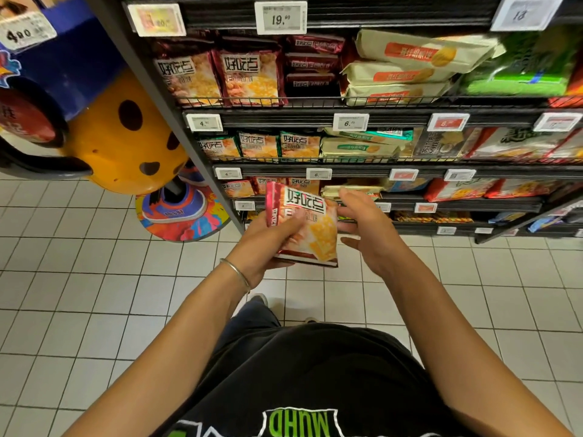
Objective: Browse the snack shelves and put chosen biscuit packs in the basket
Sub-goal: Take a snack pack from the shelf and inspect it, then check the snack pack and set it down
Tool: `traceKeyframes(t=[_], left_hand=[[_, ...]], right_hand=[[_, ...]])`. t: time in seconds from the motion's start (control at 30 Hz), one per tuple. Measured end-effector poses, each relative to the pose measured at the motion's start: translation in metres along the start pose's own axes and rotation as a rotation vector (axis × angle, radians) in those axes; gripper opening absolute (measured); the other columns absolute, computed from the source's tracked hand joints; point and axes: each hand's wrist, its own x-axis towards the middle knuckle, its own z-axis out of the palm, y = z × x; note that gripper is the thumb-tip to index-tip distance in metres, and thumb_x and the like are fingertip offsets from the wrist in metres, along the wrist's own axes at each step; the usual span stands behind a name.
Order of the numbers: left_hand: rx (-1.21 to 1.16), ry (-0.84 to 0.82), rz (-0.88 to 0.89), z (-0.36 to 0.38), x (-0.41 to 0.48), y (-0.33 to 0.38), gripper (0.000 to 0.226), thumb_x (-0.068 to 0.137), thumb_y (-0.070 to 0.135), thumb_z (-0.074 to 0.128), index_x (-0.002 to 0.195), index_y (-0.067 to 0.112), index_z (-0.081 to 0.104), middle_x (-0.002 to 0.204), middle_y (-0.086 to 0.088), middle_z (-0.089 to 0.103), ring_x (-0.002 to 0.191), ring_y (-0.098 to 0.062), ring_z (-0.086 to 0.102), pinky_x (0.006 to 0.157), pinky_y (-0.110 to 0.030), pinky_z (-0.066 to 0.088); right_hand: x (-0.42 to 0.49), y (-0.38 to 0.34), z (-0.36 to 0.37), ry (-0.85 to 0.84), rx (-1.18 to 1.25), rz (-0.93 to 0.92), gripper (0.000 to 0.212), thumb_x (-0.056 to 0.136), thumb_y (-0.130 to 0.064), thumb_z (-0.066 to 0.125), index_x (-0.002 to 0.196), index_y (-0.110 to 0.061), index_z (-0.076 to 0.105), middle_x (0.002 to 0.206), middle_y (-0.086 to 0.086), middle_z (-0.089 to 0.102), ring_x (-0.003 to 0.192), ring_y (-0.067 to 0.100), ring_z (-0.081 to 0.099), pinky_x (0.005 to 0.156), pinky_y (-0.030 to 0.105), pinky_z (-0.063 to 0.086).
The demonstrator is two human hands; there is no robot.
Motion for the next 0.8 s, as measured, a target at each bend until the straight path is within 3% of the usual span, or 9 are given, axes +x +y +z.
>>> traceKeyframes(t=[0.13, 0.27, 0.37, 0.47, 0.6, 0.7, 0.8], left_hand=[[-0.197, -0.045, -0.092, -0.010, 0.007, 0.007, 0.042, 0.092, 0.048, 0.068, 0.125, 0.024, 0.067, 0.114, -0.005, 0.078, 0.103, -0.026, 0.076, 0.086, -0.048, 0.062], [-0.392, -0.112, -0.219, -0.018, 0.018, 0.018, 0.060, 0.078, 0.053, 0.073, 0.126, 0.017, 0.068, 0.117, -0.013, 0.076, 0.103, -0.031, 0.076, 0.076, -0.046, 0.064], [-0.376, -0.135, -0.235, -0.022, 0.032, 0.025, 0.054, 0.083, 0.055, 0.071, 0.123, 0.019, 0.069, 0.117, -0.013, 0.076, 0.105, -0.032, 0.075, 0.080, -0.049, 0.064], [-0.143, -0.038, -0.151, -0.024, 0.052, 0.033, 0.037, 0.095, 0.053, 0.063, 0.118, 0.024, 0.069, 0.106, -0.003, 0.079, 0.094, -0.021, 0.077, 0.072, -0.038, 0.063], [0.079, 0.047, 0.091, -0.029, 0.088, 0.057, 0.022, 0.101, 0.036, 0.063, 0.116, 0.022, 0.071, 0.088, 0.009, 0.078, 0.071, -0.005, 0.072, 0.063, -0.019, 0.054], [0.161, 0.109, 0.268, -0.030, 0.120, 0.081, 0.019, 0.098, 0.023, 0.069, 0.117, 0.024, 0.068, 0.090, 0.010, 0.079, 0.075, -0.002, 0.074, 0.063, -0.018, 0.055], [0.166, 0.163, 0.349, -0.026, 0.151, 0.106, 0.031, 0.095, 0.017, 0.073, 0.121, 0.023, 0.059, 0.093, 0.005, 0.079, 0.073, -0.008, 0.075, 0.061, -0.023, 0.058]], right_hand=[[0.008, -0.009, -0.005, 0.045, 0.023, 0.023, 0.036, 0.101, -0.045, 0.063, 0.130, -0.027, 0.057, 0.128, 0.002, 0.067, 0.119, 0.023, 0.064, 0.105, 0.049, 0.048], [0.013, -0.012, -0.006, -0.080, 0.077, 0.064, 0.037, 0.100, -0.042, 0.065, 0.129, -0.019, 0.062, 0.116, 0.005, 0.077, 0.113, 0.026, 0.071, 0.092, 0.046, 0.056], [0.023, -0.022, -0.006, -0.121, 0.071, 0.066, 0.035, 0.104, -0.037, 0.060, 0.130, -0.015, 0.065, 0.118, 0.007, 0.077, 0.114, 0.028, 0.072, 0.099, 0.051, 0.055], [0.041, -0.039, -0.007, -0.086, -0.025, 0.004, 0.028, 0.105, -0.033, 0.057, 0.128, -0.017, 0.065, 0.117, 0.010, 0.076, 0.111, 0.031, 0.072, 0.092, 0.050, 0.058], [0.072, -0.065, -0.010, -0.044, -0.085, -0.115, 0.027, 0.100, -0.019, 0.064, 0.126, -0.028, 0.062, 0.112, 0.007, 0.076, 0.102, 0.029, 0.075, 0.082, 0.049, 0.064], [0.094, -0.084, -0.004, -0.009, -0.103, -0.205, 0.030, 0.097, -0.015, 0.070, 0.121, -0.030, 0.060, 0.096, -0.010, 0.079, 0.087, 0.011, 0.078, 0.062, 0.029, 0.062], [0.115, -0.102, -0.001, 0.057, -0.162, -0.306, 0.034, 0.094, -0.010, 0.073, 0.114, -0.033, 0.057, 0.081, -0.014, 0.077, 0.076, 0.004, 0.075, 0.061, 0.024, 0.059]])
